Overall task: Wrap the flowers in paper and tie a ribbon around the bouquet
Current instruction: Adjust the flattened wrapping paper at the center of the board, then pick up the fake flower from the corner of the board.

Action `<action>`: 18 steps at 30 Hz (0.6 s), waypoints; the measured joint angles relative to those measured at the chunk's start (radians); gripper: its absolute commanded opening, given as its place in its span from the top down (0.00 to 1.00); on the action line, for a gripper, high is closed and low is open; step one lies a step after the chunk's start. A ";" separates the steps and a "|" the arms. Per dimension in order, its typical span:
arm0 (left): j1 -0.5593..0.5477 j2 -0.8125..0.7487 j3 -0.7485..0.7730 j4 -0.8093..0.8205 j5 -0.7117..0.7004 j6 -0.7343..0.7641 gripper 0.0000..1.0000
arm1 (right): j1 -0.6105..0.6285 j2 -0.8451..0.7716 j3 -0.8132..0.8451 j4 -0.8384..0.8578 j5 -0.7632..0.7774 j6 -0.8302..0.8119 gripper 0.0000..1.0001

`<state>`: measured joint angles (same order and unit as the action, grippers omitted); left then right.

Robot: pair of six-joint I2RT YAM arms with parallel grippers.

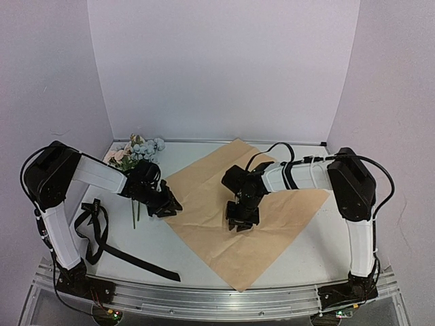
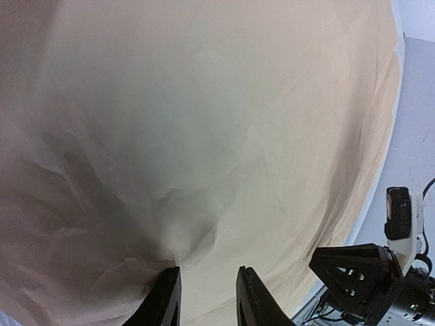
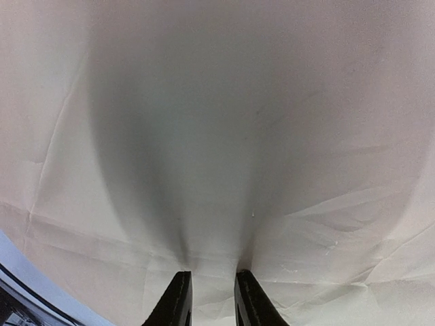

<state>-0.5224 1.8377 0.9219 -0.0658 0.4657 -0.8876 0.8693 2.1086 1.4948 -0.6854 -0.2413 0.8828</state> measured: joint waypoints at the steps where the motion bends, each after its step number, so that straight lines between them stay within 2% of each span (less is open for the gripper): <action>1: 0.000 0.000 0.008 -0.012 -0.004 0.007 0.61 | 0.001 0.000 0.003 -0.004 -0.003 -0.004 0.67; 4: 0.001 -0.002 0.035 -0.055 -0.023 0.031 0.54 | 0.002 0.000 0.023 -0.023 -0.013 -0.024 0.60; 8: 0.006 -0.029 0.095 -0.141 -0.071 0.069 0.44 | -0.004 -0.024 0.050 -0.024 -0.021 -0.054 0.43; 13: 0.013 -0.113 0.220 -0.279 -0.239 0.104 0.29 | -0.032 -0.143 0.042 -0.033 -0.016 -0.123 0.24; 18: 0.085 -0.147 0.322 -0.384 -0.448 0.155 0.12 | -0.073 -0.306 -0.016 -0.027 0.015 -0.190 0.07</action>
<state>-0.4378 1.6904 1.2442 -0.4499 0.0172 -0.7324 0.7963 1.8026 1.4791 -0.7127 -0.2259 0.6929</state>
